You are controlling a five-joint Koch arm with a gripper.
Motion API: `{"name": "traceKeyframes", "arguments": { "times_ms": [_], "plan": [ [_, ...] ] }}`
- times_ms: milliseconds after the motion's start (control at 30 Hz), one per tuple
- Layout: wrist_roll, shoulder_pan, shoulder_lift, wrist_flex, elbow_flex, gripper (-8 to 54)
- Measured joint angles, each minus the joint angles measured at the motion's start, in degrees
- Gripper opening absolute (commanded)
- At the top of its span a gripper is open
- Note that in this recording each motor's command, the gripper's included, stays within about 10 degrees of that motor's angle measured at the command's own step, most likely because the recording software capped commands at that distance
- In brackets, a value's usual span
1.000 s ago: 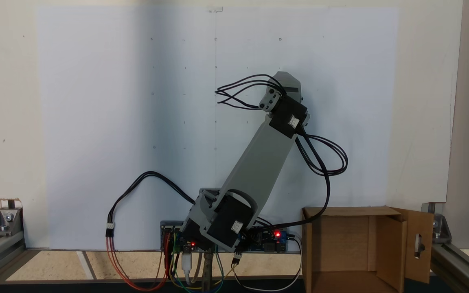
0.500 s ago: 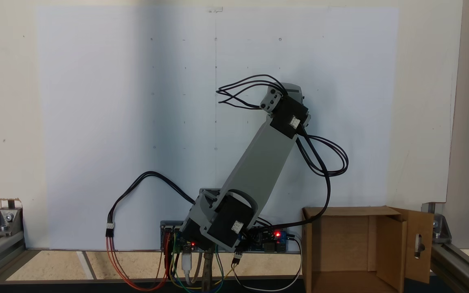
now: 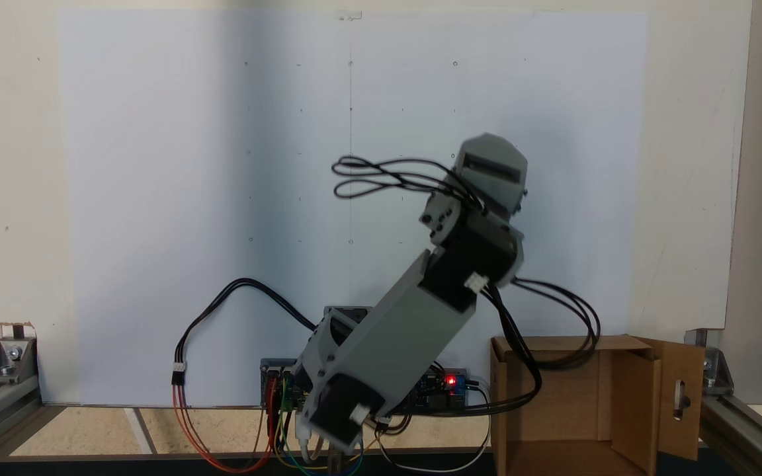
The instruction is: Grasp a green dice and put it in the bin.
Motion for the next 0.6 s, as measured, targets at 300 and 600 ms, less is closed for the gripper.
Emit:
{"name": "traceKeyframes", "arguments": {
  "times_ms": [300, 600],
  "plan": [
    [0.18, 37.71, -3.52, 6.77, -15.82, 11.6],
    [-2.11, 61.96, -13.10, 5.19, -15.64, 11.6]
  ]
}}
